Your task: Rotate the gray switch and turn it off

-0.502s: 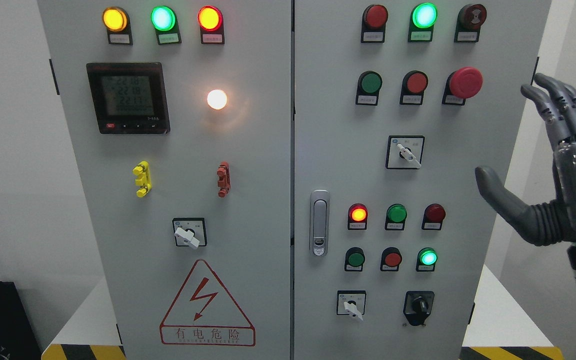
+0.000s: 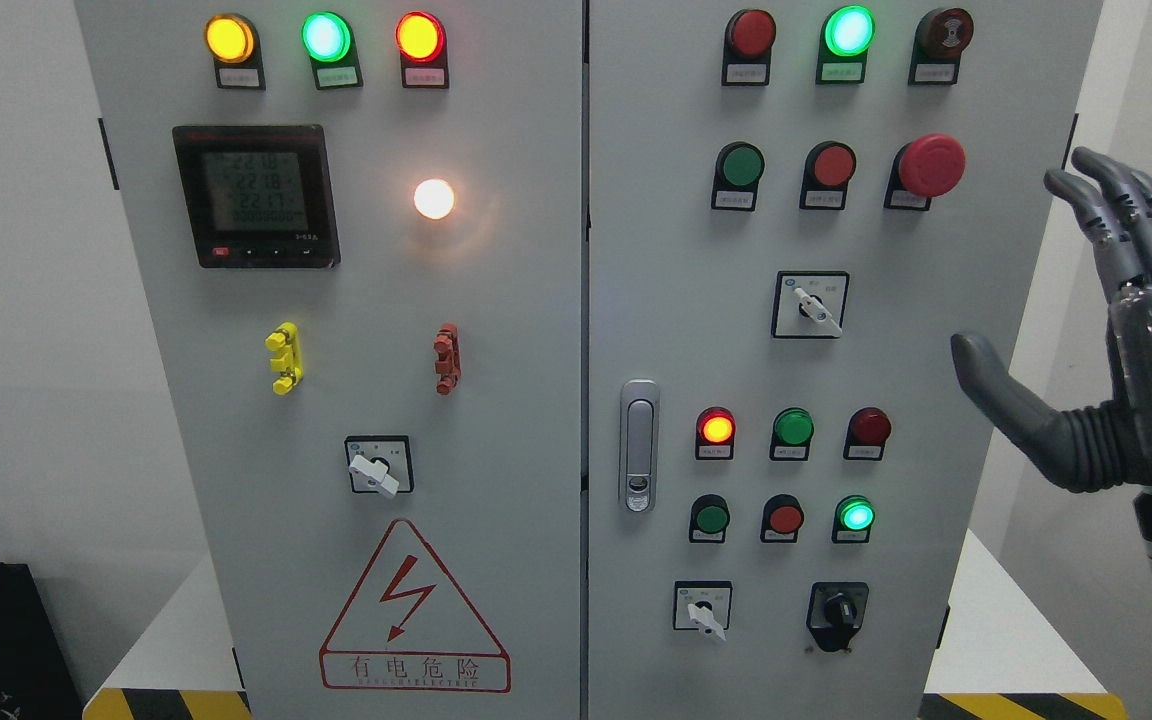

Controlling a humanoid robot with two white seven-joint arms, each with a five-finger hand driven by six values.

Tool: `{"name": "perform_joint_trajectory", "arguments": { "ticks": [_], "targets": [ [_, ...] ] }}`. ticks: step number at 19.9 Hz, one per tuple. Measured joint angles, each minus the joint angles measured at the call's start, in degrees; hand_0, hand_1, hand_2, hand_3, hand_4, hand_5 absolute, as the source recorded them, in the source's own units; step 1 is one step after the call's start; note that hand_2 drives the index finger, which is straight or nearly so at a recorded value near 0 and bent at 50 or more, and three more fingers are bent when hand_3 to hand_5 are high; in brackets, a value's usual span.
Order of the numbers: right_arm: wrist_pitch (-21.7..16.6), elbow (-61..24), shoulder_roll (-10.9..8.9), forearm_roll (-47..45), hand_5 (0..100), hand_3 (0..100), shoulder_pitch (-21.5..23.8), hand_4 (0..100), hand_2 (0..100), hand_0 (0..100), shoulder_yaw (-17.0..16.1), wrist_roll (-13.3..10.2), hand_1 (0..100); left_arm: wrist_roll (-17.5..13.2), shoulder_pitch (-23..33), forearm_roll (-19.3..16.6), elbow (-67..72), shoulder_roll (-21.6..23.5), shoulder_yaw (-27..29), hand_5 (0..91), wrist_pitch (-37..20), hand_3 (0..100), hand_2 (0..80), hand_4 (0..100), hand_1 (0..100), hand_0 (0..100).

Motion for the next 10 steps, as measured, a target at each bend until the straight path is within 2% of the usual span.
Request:
{"name": "perform_joint_trajectory", "arguments": {
  "ticks": [1, 2, 3, 5, 7, 10],
  "targets": [
    [0.0, -0.01, 0.11, 0.0, 0, 13, -0.02, 6, 11, 22, -0.01, -0.11, 19, 0.03, 0.0, 0.0, 0.0, 0.0, 0.0, 0.0, 0.0, 0, 0.0, 0, 39, 12],
    [0.0, -0.01, 0.2, 0.0, 19, 25, -0.03, 24, 14, 22, -0.03, -0.39, 19, 0.03, 0.0, 0.0, 0.0, 0.0, 0.0, 0.0, 0.0, 0, 0.0, 0, 39, 12],
    [0.0, 0.0, 0.29, 0.0, 26, 31, -0.04, 31, 15, 22, -0.06, -0.75, 20, 0.04, 0.0, 0.0, 0.0, 0.01, 0.0, 0.0, 0.0, 0, 0.0, 0, 39, 12],
    [0.0, 0.0, 0.55, 0.0, 42, 52, -0.04, 43, 18, 22, -0.09, -2.14, 22, 0.04, 0.0, 0.0, 0.0, 0.0, 0.0, 0.0, 0.0, 0, 0.0, 0, 39, 12],
    [-0.02, 0.02, 0.94, 0.0, 50, 59, -0.06, 50, 19, 22, -0.09, -2.91, 25, 0.05, 0.0, 0.0, 0.0, 0.01, 0.0, 0.0, 0.0, 0, 0.0, 0, 39, 12],
    [-0.18, 0.05, 1.62, 0.0, 76, 65, -0.08, 67, 24, 23, 0.0, -3.37, 28, 0.05, 0.0, 0.0, 0.0, 0.01, 0.0, 0.0, 0.0, 0, 0.0, 0, 39, 12]
  ]
}}
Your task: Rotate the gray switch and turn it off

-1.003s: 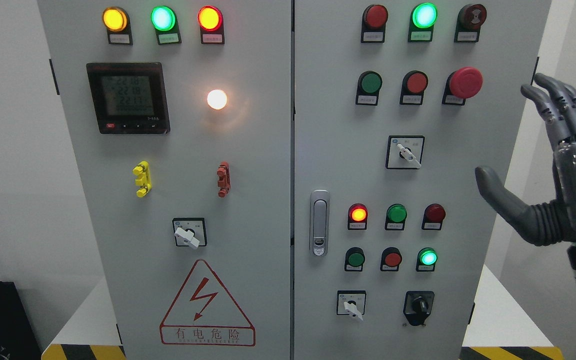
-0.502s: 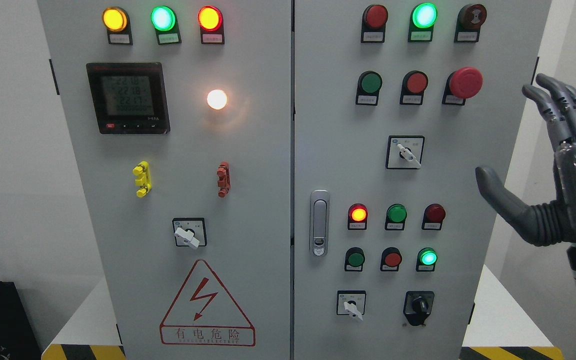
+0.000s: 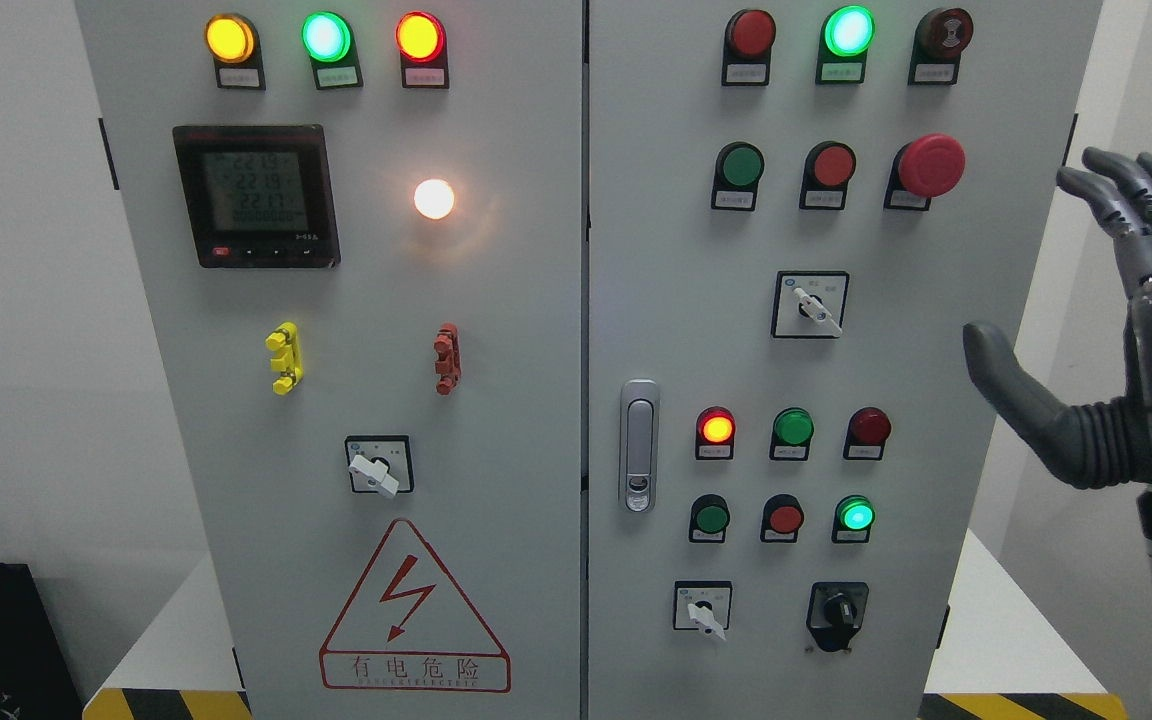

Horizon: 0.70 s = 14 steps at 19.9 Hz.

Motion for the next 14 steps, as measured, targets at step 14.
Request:
{"name": "perform_joint_trajectory", "arguments": {
  "ticks": [14],
  "targets": [
    [6.1, 0.98, 4.56, -0.05, 100, 81, -0.15, 90, 44, 16, 2.09, -0.42, 27, 0.03, 0.0, 0.0, 0.0, 0.02, 0.0, 0.0, 0.0, 0, 0.0, 0, 39, 12]
  ]
}}
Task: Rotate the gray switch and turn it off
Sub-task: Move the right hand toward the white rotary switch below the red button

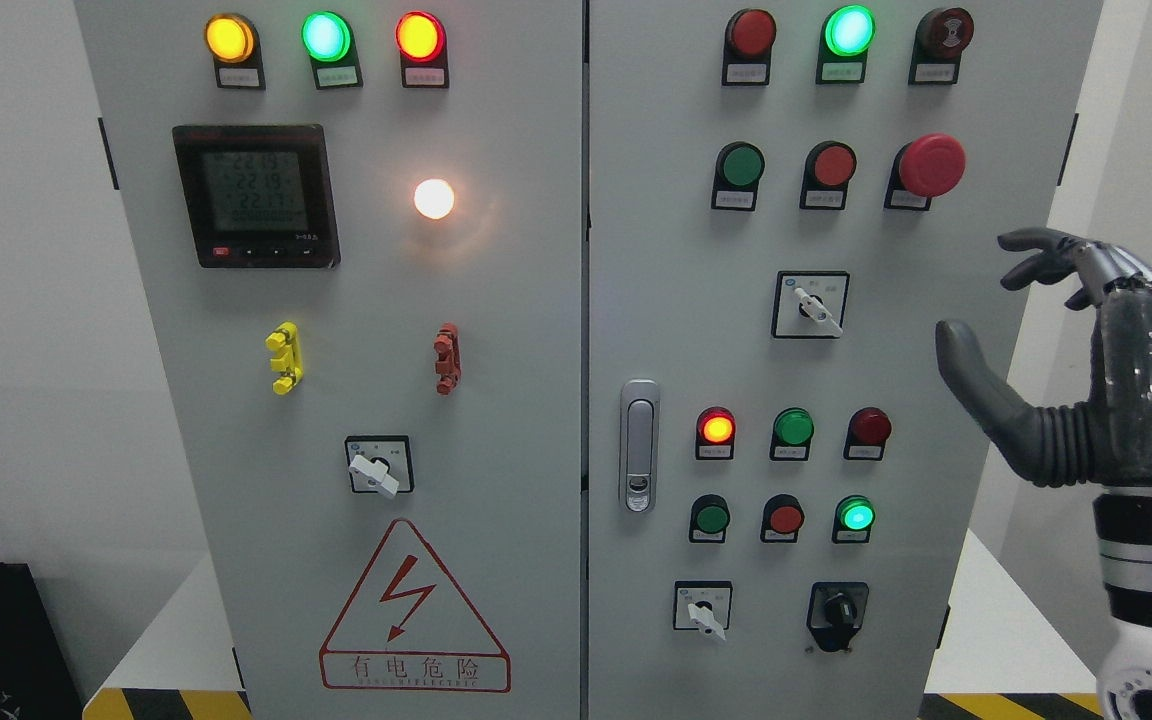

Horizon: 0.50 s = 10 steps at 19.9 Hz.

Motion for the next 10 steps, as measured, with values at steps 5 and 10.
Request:
{"name": "perform_joint_trajectory", "arguments": {
  "ticks": [5, 10],
  "targets": [
    [3.32, 0.41, 1.8, 0.01, 100, 82, -0.05, 91, 47, 14, 1.15, 0.5, 28, 0.01, 0.0, 0.0, 0.0, 0.0, 0.0, 0.0, 0.0, 0, 0.0, 0, 39, 12],
    [5.28, 0.73, 3.7, 0.02, 100, 85, -0.17, 92, 46, 11, 2.52, 0.71, 31, 0.09, 0.0, 0.0, 0.0, 0.0, 0.0, 0.0, 0.0, 0, 0.0, 0, 39, 12]
  ]
}}
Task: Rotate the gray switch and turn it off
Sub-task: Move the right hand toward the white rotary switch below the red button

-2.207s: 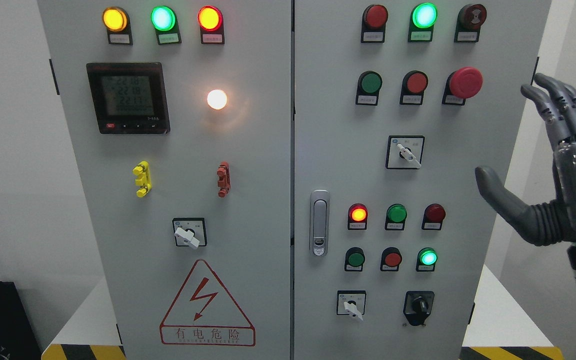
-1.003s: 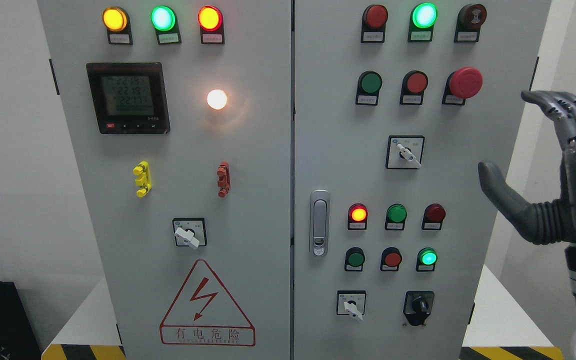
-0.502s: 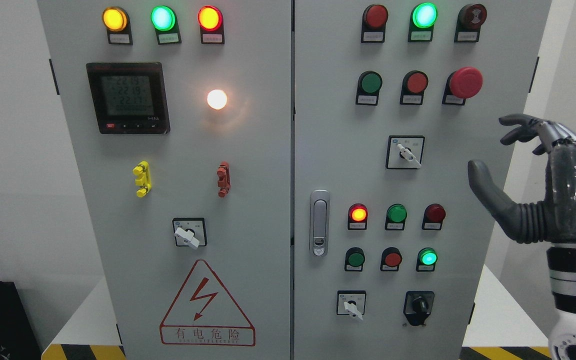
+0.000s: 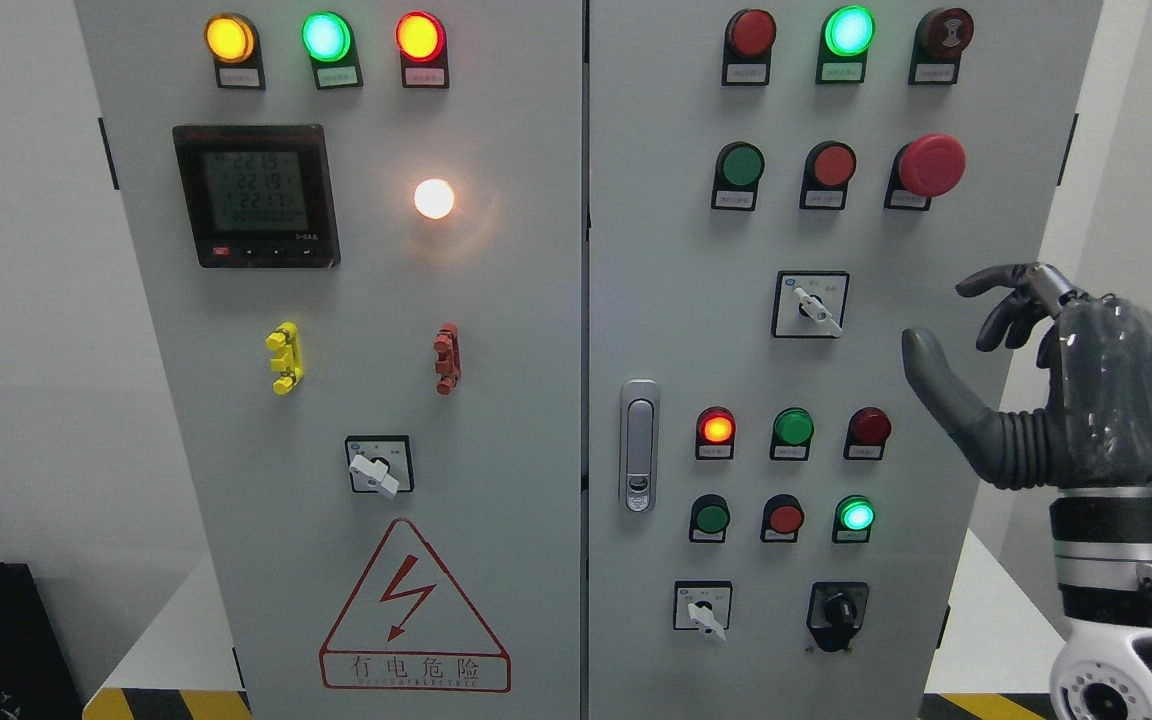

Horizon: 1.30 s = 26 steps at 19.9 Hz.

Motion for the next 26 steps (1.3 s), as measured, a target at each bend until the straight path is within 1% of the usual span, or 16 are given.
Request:
{"name": "perform_joint_trajectory", "arguments": {
  "ticks": [3, 7, 11, 18, 26],
  "targets": [
    [1.12, 0.15, 1.19, 0.05, 100, 88, -0.03, 93, 46, 11, 0.78, 0.01, 32, 0.1, 0.0, 0.0, 0.0, 0.0, 0.0, 0.0, 0.0, 0, 0.0, 0, 39, 12],
    [2.2, 0.31, 2.36, 0.15, 100, 88, -0.05, 94, 47, 10, 1.75, 0.02, 34, 0.07, 0.0, 0.0, 0.0, 0.0, 0.0, 0.0, 0.0, 0, 0.0, 0, 39, 12],
    [4.35, 0.49, 3.4, 0.28, 100, 87, -0.42, 94, 49, 9, 2.46, 0.02, 35, -0.09, 0.0, 0.0, 0.0, 0.0, 0.0, 0.0, 0.0, 0, 0.0, 0, 39, 12],
    [5.49, 1.16, 4.75, 0.52, 100, 87, -1.37, 93, 50, 3, 3.32, 0.02, 42, -0.1, 0.0, 0.0, 0.0, -0.01, 0.0, 0.0, -0.01, 0, 0.0, 0, 39, 12],
    [7.5, 2.49, 5.85, 0.69, 100, 87, -2.99, 93, 50, 2, 4.09, 0.02, 45, -0.1, 0.0, 0.0, 0.0, -0.01, 0.0, 0.0, -0.03, 0, 0.0, 0, 39, 12]
  ]
}}
